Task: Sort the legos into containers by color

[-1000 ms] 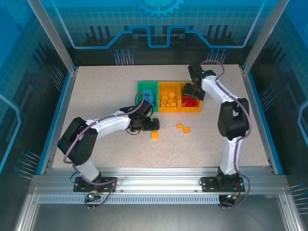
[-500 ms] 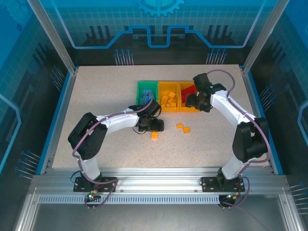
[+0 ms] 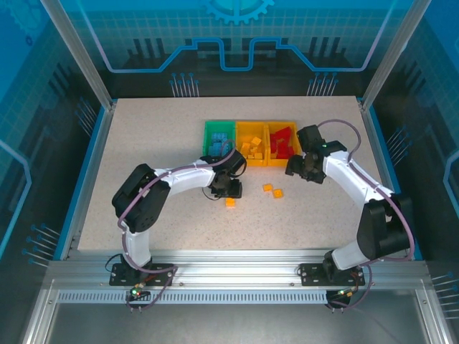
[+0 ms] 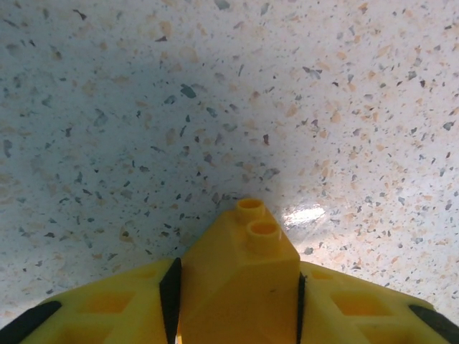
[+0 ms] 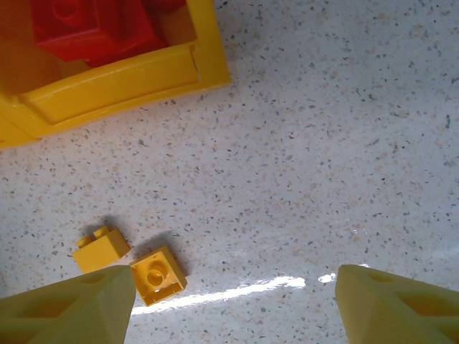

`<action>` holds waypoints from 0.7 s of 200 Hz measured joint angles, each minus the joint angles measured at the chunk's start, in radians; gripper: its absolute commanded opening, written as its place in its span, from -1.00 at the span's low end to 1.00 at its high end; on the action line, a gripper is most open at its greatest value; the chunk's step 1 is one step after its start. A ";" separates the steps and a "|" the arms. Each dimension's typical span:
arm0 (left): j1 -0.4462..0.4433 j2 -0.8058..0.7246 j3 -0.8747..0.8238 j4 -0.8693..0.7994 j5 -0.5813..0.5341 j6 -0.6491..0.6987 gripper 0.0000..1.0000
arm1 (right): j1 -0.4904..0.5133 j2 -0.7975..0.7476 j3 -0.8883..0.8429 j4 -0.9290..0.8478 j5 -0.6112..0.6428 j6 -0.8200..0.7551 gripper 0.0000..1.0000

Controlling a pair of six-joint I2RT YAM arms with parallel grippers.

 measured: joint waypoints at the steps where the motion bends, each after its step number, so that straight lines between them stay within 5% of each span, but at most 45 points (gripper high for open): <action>1: 0.000 0.000 0.001 0.000 0.000 0.000 -0.17 | 0.000 0.000 -0.001 0.000 0.000 0.000 0.51; 72: 0.000 0.000 0.060 -0.040 -0.008 0.011 -0.29 | -0.007 -0.029 -0.079 0.019 0.000 0.011 0.50; 140: 0.021 0.056 0.404 -0.090 -0.036 0.103 -0.26 | 0.069 -0.071 -0.191 0.081 -0.031 0.023 0.48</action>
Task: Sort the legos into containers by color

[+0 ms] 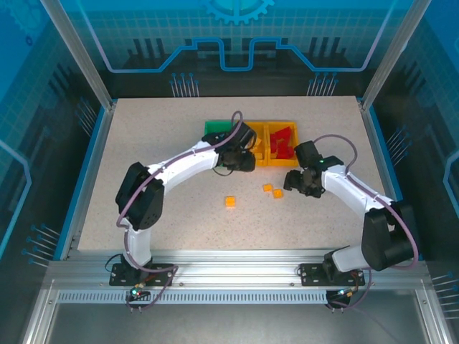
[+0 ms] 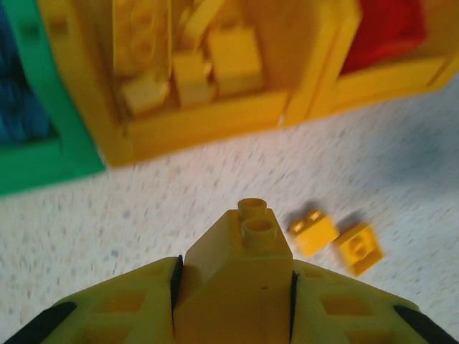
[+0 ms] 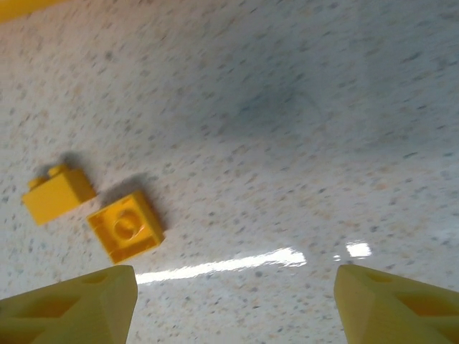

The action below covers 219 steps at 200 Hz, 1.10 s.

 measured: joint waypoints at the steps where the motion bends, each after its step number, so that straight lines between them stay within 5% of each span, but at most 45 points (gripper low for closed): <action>1: 0.001 0.003 0.008 -0.001 0.000 0.002 -0.26 | 0.003 0.000 -0.002 0.003 -0.001 0.000 0.49; 60: 0.073 0.159 0.218 -0.020 -0.002 0.034 -0.22 | 0.138 0.098 -0.016 0.081 -0.043 -0.042 0.51; 119: 0.140 0.259 0.298 -0.014 0.051 0.029 -0.12 | 0.163 0.252 0.039 0.087 -0.044 -0.099 0.47; 158: 0.143 0.267 0.310 -0.004 0.090 0.016 0.31 | 0.163 0.298 0.081 0.084 -0.023 -0.134 0.44; 187: 0.142 0.252 0.287 0.034 0.124 -0.004 0.95 | 0.163 0.343 0.121 0.069 -0.002 -0.167 0.18; 219: 0.140 0.161 0.171 0.079 0.137 -0.030 0.97 | 0.163 0.348 0.129 0.066 0.004 -0.187 -0.21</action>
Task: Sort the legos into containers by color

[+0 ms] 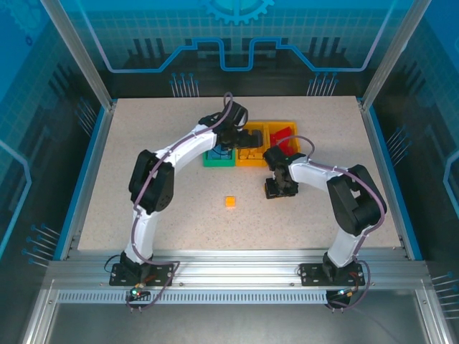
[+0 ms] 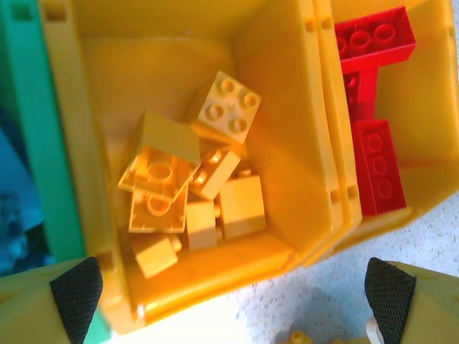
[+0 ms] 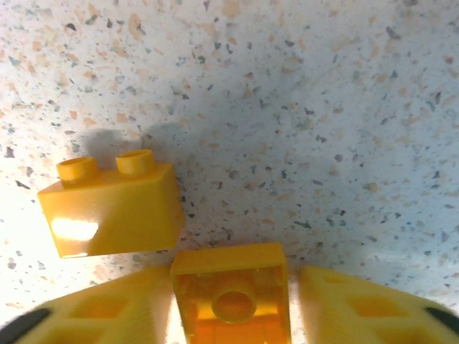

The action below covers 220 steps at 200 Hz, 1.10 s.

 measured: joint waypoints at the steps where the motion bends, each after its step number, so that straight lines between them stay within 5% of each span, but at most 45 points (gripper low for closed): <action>1: 0.000 -0.003 -0.003 0.000 0.000 0.000 0.97 | 0.000 0.000 0.000 0.000 0.000 0.000 -0.22; 39: 0.000 -0.144 -0.174 0.074 0.022 -0.015 0.97 | 0.000 -0.008 0.000 -0.002 0.000 0.000 -0.46; 92: 0.000 -0.346 -0.488 0.214 0.014 -0.047 0.97 | -0.017 -0.126 0.039 -0.013 -0.080 0.011 -0.47; 173: 0.000 -0.394 -0.655 0.192 -0.024 -0.095 0.98 | -0.088 0.133 0.533 -0.006 -0.294 0.143 -0.44; 196: -0.011 -0.394 -0.657 0.133 -0.070 -0.107 0.97 | -0.091 0.231 0.637 -0.050 -0.293 0.179 -0.32; 220: -0.049 -0.394 -0.661 0.084 -0.109 -0.109 0.98 | -0.093 0.298 0.711 -0.091 -0.274 0.205 0.05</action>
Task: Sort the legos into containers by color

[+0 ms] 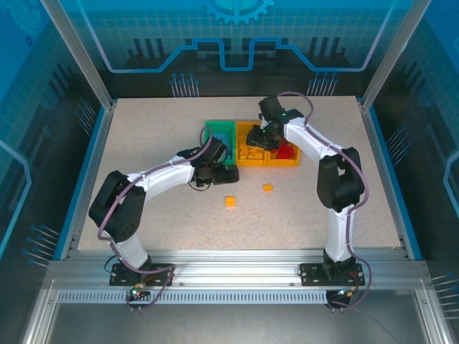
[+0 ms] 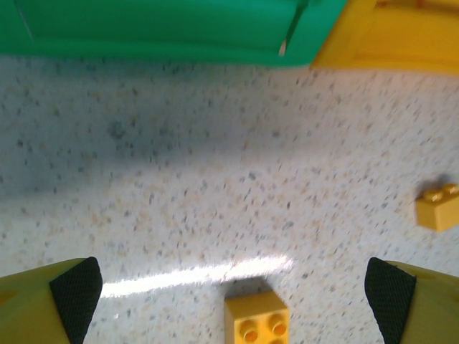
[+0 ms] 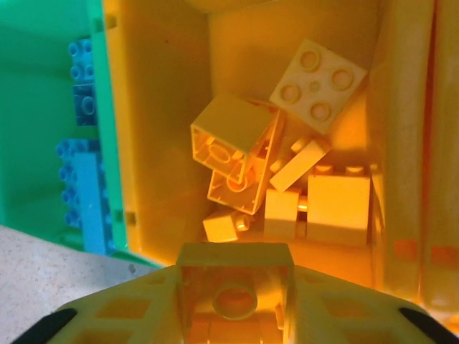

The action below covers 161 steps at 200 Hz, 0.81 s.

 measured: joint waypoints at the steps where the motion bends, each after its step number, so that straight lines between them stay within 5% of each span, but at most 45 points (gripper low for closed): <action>1: -0.003 0.000 0.000 -0.004 -0.002 -0.001 0.98 | 0.000 0.003 0.003 -0.002 0.002 0.008 0.07; 15: -0.035 0.000 -0.001 -0.026 -0.013 -0.006 0.97 | 0.000 0.015 0.021 -0.018 0.008 0.017 0.34; 41: -0.093 0.000 -0.001 -0.057 -0.024 -0.028 0.97 | 0.000 0.015 0.037 -0.031 0.009 0.015 0.50; 129: -0.181 0.042 -0.002 -0.156 -0.050 -0.099 0.66 | 0.003 -0.278 -0.235 -0.003 0.102 -0.020 0.58; 161: -0.188 0.112 0.000 -0.169 -0.050 -0.095 0.29 | 0.003 -0.362 -0.349 -0.003 0.137 -0.034 0.60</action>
